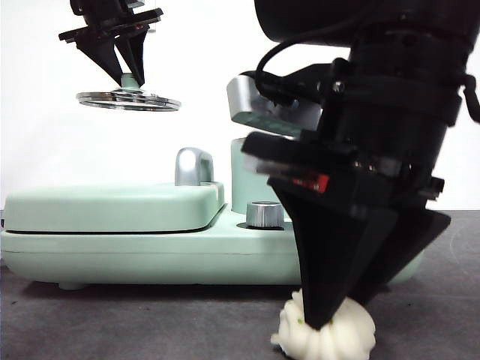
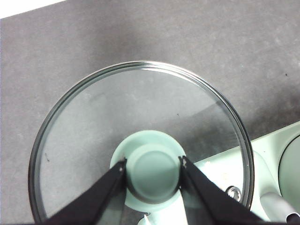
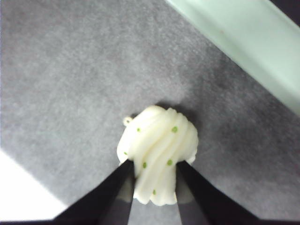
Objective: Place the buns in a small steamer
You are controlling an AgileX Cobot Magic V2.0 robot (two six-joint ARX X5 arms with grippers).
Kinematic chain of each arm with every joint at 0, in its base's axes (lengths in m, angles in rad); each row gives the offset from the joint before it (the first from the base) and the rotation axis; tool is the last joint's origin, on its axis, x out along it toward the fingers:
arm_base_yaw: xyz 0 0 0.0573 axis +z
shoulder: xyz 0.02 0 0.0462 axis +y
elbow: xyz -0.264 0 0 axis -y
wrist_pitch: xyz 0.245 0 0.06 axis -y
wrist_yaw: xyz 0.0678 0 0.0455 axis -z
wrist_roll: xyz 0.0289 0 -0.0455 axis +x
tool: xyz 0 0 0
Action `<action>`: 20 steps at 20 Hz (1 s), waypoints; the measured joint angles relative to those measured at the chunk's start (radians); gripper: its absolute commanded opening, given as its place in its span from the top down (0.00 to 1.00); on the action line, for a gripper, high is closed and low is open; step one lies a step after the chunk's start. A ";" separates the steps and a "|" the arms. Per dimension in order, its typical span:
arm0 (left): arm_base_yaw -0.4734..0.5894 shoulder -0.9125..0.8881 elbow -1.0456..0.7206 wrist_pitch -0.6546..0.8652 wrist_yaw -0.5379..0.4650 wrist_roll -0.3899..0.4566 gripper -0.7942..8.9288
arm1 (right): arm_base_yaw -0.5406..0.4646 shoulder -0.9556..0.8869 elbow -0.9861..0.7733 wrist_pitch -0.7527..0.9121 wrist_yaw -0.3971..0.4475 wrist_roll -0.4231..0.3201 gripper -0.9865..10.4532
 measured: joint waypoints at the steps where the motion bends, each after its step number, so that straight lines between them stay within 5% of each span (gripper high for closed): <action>1: 0.000 0.000 0.000 0.000 0.000 0.000 0.80 | 0.000 0.003 0.048 -0.053 0.000 0.000 0.81; 5: 0.000 0.000 0.000 0.000 0.000 0.000 0.80 | -0.025 0.002 0.284 -0.277 0.006 -0.003 0.81; 10: 0.000 0.000 0.000 0.000 0.000 0.000 0.80 | -0.188 0.055 0.617 -0.517 0.012 -0.079 0.76; 20: 0.000 0.000 0.000 0.000 0.000 0.000 0.80 | -0.446 0.384 1.008 -0.553 0.038 -0.241 0.76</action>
